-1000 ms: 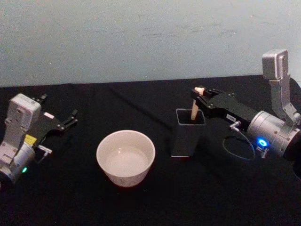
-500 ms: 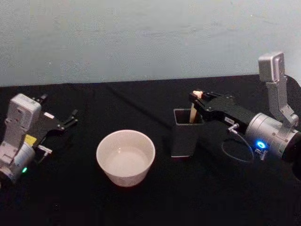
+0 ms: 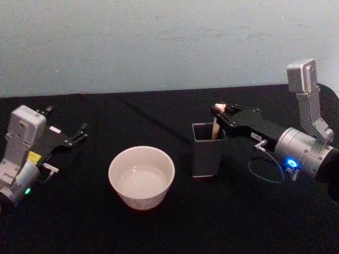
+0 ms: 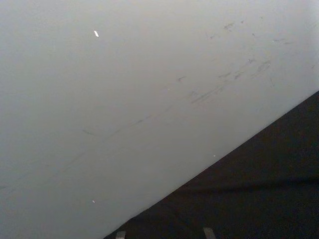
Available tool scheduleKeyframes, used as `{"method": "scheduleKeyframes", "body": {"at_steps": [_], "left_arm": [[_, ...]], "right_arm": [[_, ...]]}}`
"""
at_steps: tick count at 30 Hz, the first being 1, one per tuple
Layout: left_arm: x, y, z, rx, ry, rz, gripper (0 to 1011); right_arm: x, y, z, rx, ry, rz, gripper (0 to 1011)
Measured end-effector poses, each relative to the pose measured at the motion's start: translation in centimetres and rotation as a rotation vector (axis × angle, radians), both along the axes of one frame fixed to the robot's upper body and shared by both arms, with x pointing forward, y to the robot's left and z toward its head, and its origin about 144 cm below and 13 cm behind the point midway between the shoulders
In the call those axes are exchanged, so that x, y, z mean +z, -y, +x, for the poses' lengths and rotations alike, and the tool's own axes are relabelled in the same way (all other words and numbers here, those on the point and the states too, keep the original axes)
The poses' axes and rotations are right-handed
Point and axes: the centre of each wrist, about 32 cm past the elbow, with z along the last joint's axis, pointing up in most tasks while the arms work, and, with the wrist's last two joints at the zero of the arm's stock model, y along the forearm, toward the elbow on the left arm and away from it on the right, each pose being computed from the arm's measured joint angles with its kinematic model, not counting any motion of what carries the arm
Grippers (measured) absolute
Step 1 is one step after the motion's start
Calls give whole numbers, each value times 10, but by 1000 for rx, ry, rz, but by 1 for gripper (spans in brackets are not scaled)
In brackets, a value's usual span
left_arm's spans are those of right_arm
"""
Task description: Pick up the stirring spoon with one hand, stir inside the cup, then place it back in its original position.
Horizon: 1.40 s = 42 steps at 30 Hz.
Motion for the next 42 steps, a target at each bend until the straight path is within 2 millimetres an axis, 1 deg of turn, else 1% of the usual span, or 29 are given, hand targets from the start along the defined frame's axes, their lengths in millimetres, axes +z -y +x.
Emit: {"method": "scheduleKeyframes", "body": {"at_steps": [28, 31, 33, 34, 36, 37, 38, 39, 40, 42], "left_arm": [[0, 0, 0, 0, 0, 0, 1001], [0, 0, 0, 0, 0, 0, 1001], [0, 0, 0, 0, 0, 0, 1001], [0, 0, 0, 0, 0, 0, 1001], [0, 0, 0, 0, 0, 0, 1001], [0, 0, 0, 0, 0, 0, 1001], [0, 0, 0, 0, 0, 0, 1001], [0, 0, 0, 0, 0, 0, 1001], [0, 0, 0, 0, 0, 0, 1001], [0, 0, 0, 0, 0, 0, 1001]], "right_arm": [[0, 0, 0, 0, -1, -4, 216], [0, 0, 0, 0, 0, -3, 278], [0, 0, 0, 0, 0, -3, 357], [0, 0, 0, 0, 0, -3, 367], [0, 0, 0, 0, 0, -3, 453], [0, 0, 0, 0, 0, -3, 453], [0, 0, 0, 0, 0, -3, 498], [0, 0, 0, 0, 0, -3, 512], [0, 0, 0, 0, 0, -3, 570], [0, 0, 0, 0, 0, -3, 622]]}}
